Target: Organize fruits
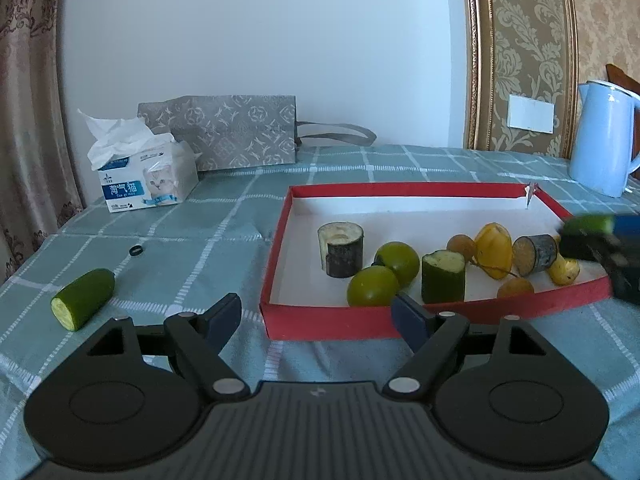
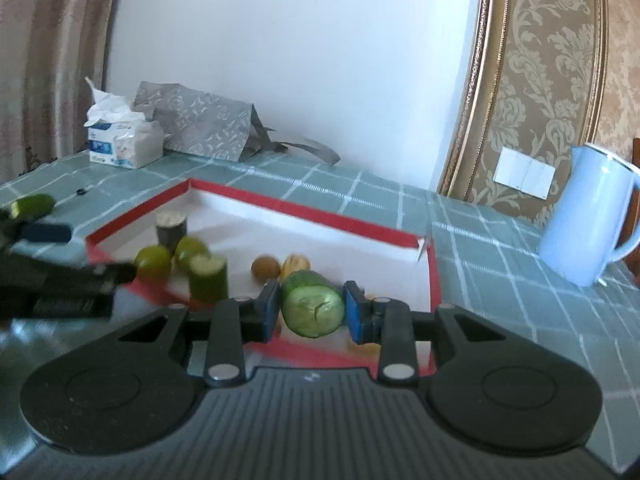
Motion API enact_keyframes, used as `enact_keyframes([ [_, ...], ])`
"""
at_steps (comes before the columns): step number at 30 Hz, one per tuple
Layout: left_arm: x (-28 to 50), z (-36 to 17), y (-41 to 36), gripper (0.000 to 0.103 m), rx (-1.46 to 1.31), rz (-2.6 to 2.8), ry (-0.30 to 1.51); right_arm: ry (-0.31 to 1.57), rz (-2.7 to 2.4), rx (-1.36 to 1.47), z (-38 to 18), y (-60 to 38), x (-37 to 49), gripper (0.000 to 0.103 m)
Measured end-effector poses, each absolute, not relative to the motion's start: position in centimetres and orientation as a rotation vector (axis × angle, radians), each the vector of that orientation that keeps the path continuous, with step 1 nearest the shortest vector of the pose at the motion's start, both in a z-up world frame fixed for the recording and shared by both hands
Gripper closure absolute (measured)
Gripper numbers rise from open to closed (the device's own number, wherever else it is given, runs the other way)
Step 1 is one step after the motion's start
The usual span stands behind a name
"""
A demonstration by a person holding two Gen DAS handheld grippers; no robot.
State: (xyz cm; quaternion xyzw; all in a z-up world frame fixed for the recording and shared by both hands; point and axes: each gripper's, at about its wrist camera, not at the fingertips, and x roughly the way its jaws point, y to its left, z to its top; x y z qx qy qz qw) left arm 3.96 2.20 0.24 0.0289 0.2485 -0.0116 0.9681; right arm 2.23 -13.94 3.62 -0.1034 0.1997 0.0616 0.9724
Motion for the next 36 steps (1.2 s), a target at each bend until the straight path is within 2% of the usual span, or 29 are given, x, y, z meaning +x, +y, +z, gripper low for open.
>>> enact_keyframes([
  [9,4.3,0.3,2.7,0.020,0.023,-0.035,0.519,0.503,0.142,-0.210,1.5,-12.1,7.4,0.071],
  [19,4.4,0.2,2.8,0.018,0.013,-0.034,0.524,0.513,0.103,-0.250,0.5,-10.5,9.7,0.071],
  [24,4.4,0.2,2.9,0.015,0.010,-0.032,0.524,0.541,0.122,-0.195,0.2,-11.2,10.3,0.064],
  [27,4.5,0.2,3.0,0.014,0.005,-0.029,0.526,0.528,0.138,-0.161,0.7,-11.7,9.1,0.056],
  [28,4.4,0.2,3.0,0.014,0.004,-0.029,0.526,0.509,0.133,-0.153,1.0,-11.9,8.4,0.049],
  [31,4.3,0.2,2.9,0.014,0.011,-0.018,0.515,0.431,0.103,-0.140,1.9,-12.2,5.8,0.005],
  [36,4.0,0.2,2.7,0.014,0.028,0.029,0.492,0.278,0.057,-0.165,3.4,-12.4,0.9,0.000],
])
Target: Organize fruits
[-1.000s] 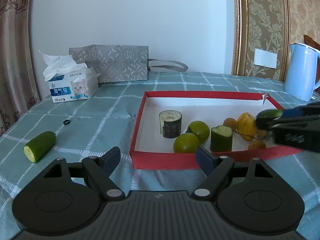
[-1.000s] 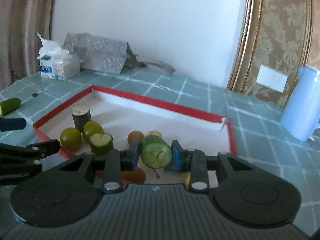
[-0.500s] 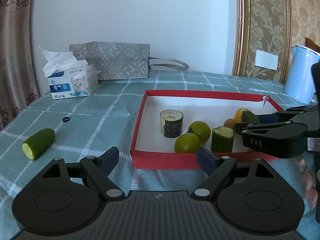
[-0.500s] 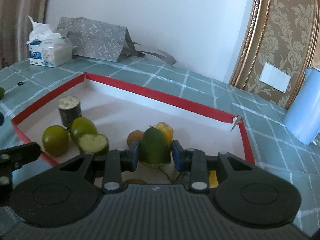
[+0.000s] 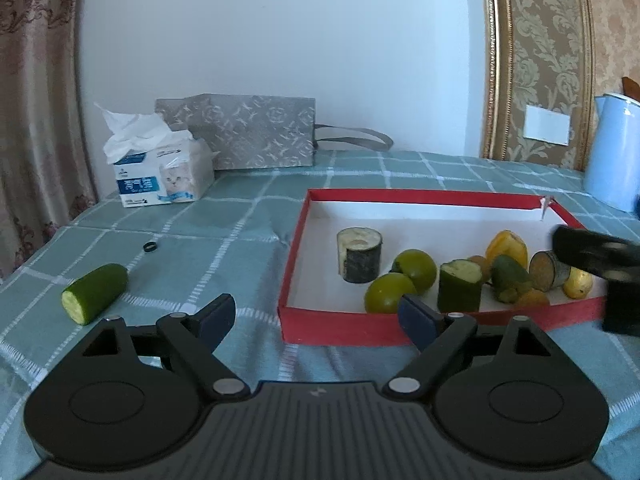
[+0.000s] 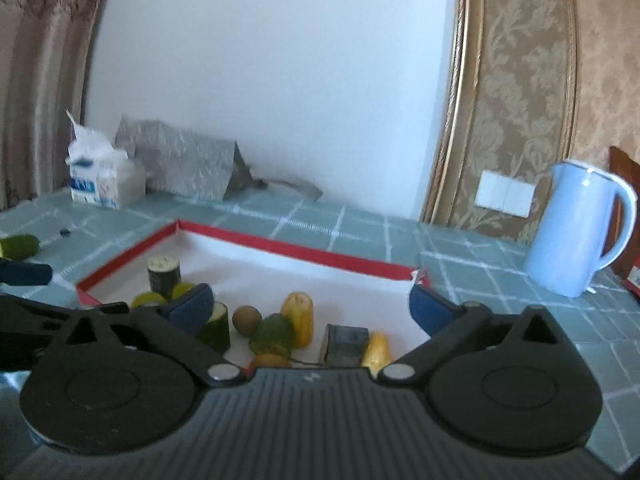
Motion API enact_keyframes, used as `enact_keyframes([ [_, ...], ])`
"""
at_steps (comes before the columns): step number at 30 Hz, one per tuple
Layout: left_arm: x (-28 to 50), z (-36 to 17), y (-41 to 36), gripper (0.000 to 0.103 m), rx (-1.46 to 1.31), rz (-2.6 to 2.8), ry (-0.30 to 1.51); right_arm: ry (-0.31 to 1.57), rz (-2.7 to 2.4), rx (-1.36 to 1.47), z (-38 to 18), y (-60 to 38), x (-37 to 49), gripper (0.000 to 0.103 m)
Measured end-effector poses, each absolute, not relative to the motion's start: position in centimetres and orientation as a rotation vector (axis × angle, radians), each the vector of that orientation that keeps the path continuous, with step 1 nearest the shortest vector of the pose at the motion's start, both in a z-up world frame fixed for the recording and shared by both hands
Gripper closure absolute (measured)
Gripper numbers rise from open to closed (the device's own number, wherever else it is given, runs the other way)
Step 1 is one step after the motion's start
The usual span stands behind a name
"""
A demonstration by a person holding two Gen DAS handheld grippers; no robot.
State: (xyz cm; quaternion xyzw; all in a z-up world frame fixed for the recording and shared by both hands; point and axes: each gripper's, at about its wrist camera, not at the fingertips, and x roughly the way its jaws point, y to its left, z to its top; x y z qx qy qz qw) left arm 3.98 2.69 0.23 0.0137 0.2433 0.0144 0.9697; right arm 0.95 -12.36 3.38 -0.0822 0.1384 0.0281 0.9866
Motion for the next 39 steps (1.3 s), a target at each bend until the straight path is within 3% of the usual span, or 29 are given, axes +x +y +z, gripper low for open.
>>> enact_keyframes([
  [12,0.6,0.5,2.4,0.014,-0.024,0.077,0.512,0.401,0.064,0.018,0.9,-15.2,-2.2,0.000],
  [39,-3.0,0.9,-0.5,0.014,-0.030,0.132,0.534,0.460,-0.079,0.036,-0.5,-16.0,-3.1,0.000],
])
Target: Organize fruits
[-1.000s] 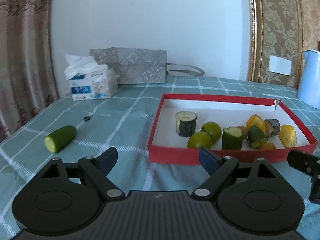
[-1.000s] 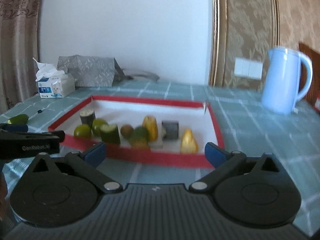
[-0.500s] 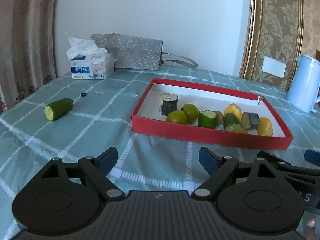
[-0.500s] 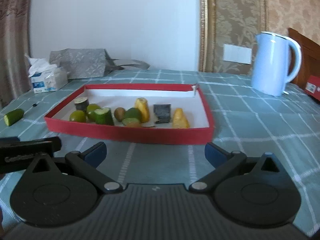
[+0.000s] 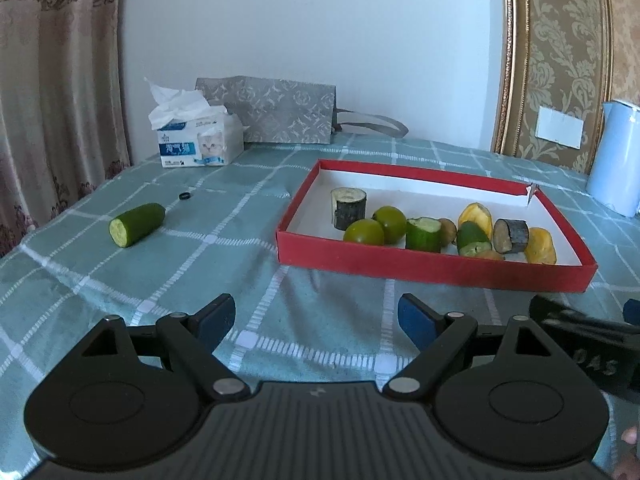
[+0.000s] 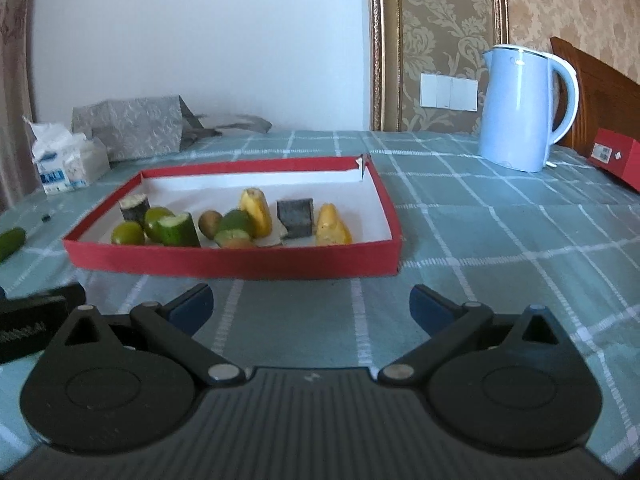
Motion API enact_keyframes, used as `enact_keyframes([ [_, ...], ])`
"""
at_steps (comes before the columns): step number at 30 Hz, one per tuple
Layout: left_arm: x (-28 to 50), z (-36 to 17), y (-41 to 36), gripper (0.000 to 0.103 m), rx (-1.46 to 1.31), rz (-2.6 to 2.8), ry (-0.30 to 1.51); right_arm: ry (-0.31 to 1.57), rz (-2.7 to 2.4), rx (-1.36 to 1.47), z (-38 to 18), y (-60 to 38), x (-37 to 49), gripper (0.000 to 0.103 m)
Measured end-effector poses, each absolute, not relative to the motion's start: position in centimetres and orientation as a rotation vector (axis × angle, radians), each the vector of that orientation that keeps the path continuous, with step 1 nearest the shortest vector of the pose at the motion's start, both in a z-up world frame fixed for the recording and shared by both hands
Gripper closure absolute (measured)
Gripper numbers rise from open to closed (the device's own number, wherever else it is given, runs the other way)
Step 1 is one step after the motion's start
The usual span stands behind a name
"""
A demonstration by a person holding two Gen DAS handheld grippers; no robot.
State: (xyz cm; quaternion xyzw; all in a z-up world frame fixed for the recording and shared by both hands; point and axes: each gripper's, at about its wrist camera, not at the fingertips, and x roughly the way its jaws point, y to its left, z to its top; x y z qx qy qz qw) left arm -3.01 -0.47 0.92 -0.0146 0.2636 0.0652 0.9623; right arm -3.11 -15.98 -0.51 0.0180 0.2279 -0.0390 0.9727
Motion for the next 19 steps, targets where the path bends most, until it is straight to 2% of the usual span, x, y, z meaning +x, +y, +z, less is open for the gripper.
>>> enact_keyframes([
  [19,-3.30,1.25,-1.57,0.014,0.068,0.137,0.468,0.466,-0.086,-0.001,-0.76,-15.17,-2.84,0.000],
])
